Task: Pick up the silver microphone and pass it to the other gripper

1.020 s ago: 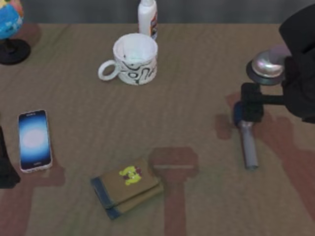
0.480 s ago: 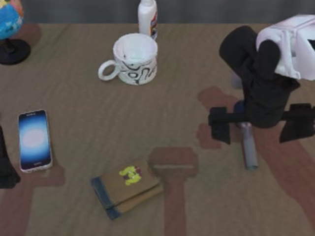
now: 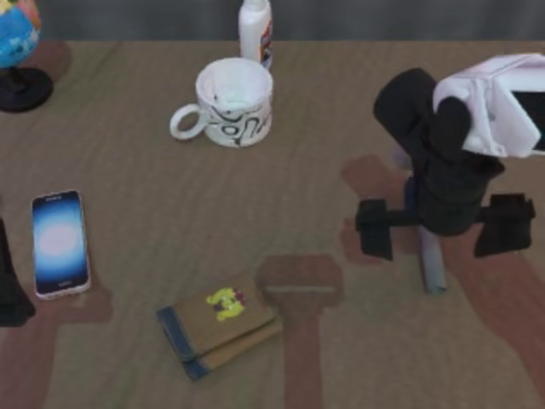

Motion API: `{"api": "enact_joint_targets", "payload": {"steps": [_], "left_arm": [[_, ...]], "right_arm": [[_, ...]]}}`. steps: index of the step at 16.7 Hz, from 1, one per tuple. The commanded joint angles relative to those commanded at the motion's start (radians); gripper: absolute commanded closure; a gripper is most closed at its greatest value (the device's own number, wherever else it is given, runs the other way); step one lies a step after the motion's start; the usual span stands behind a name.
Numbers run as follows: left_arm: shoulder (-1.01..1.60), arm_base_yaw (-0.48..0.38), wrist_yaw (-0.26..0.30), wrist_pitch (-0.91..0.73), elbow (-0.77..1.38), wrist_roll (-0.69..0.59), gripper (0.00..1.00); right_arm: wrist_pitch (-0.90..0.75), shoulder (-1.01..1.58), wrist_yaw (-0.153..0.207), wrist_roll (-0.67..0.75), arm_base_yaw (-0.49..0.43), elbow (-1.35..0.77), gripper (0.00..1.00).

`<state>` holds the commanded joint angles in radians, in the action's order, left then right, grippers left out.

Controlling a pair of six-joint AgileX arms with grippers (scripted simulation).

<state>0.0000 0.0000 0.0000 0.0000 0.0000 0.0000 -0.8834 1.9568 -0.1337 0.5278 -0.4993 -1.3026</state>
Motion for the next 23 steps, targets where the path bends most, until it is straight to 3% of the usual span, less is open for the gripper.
{"api": "enact_joint_targets", "payload": {"steps": [5,10,23], "left_arm": [[0.0,0.0,0.0,0.0,0.0,0.0,0.0],[0.0,0.0,0.0,0.0,0.0,0.0,0.0],[0.0,0.0,0.0,0.0,0.0,0.0,0.0]], "right_arm": [[0.214,0.108,0.0,-0.017,0.019,0.098,0.0],[0.243,0.127,0.0,-0.02,0.022,0.113,0.0],[0.243,0.127,0.0,-0.02,0.022,0.113,0.98]]}}
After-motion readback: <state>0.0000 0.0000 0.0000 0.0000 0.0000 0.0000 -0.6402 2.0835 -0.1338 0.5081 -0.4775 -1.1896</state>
